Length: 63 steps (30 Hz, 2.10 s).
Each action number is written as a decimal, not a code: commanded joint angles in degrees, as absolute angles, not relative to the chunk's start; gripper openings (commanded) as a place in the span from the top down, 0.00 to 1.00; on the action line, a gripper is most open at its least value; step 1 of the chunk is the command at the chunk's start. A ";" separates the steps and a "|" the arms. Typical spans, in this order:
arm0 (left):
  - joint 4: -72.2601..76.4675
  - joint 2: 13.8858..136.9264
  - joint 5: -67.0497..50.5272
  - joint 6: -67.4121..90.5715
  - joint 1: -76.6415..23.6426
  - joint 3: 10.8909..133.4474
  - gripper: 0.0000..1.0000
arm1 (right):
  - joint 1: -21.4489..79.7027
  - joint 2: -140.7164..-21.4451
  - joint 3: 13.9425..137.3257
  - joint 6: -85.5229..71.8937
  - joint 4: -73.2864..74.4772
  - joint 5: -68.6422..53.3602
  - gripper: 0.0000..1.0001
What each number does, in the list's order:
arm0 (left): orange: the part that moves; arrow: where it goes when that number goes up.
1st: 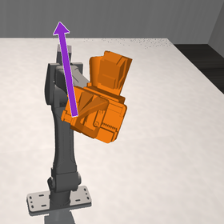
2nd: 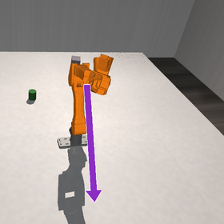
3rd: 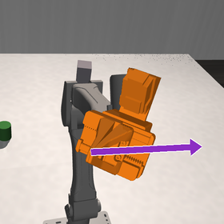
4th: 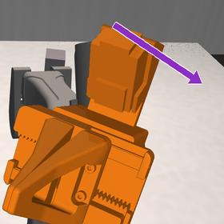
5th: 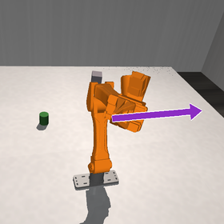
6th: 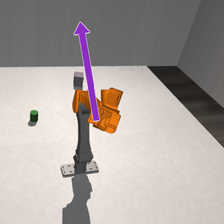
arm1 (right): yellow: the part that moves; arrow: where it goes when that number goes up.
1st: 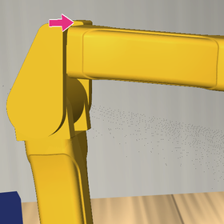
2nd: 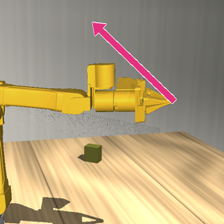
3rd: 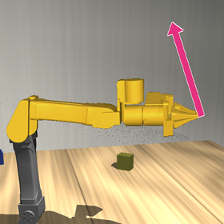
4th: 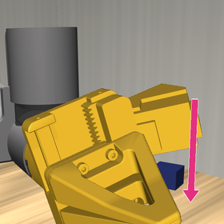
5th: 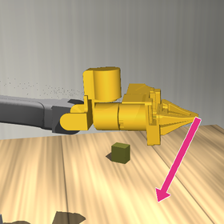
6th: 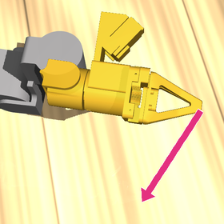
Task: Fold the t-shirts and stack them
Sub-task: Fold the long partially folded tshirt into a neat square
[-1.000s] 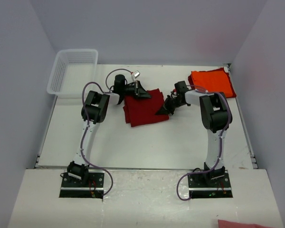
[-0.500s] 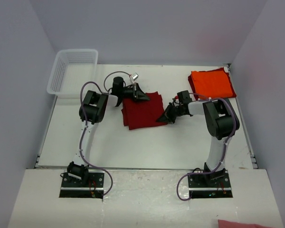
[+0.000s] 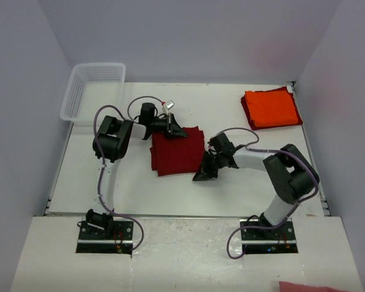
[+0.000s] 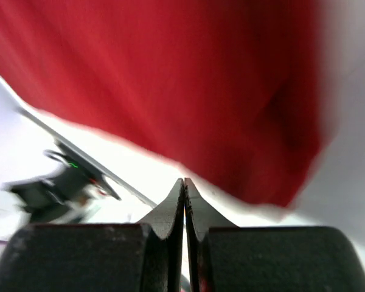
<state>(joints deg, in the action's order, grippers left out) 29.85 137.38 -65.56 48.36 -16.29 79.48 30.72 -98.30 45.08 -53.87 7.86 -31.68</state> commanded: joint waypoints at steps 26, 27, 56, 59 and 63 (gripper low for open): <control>-3.87 95.36 -22.41 34.72 -18.54 62.23 1.00 | 26.82 -103.51 92.34 -24.70 36.48 -12.43 1.00; -3.69 96.06 -23.11 34.80 -18.46 61.97 1.00 | 24.89 -109.19 94.29 -24.09 36.47 -15.35 1.00; -1.76 111.01 -19.69 34.19 -13.27 59.24 1.00 | 18.19 -130.87 103.36 -32.08 41.31 -25.32 1.00; -2.02 110.31 -18.55 33.58 -13.10 59.68 1.00 | 17.93 -131.31 104.41 -32.17 43.06 -22.95 1.00; -2.63 107.24 -16.61 32.70 -13.10 59.94 1.00 | 17.75 -130.96 105.55 -31.73 45.34 -18.57 1.00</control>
<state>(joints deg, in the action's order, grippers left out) -0.54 109.73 -23.33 35.81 -14.63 60.42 18.79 -133.34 103.77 -32.25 40.47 -27.88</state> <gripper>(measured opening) 0.002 0.003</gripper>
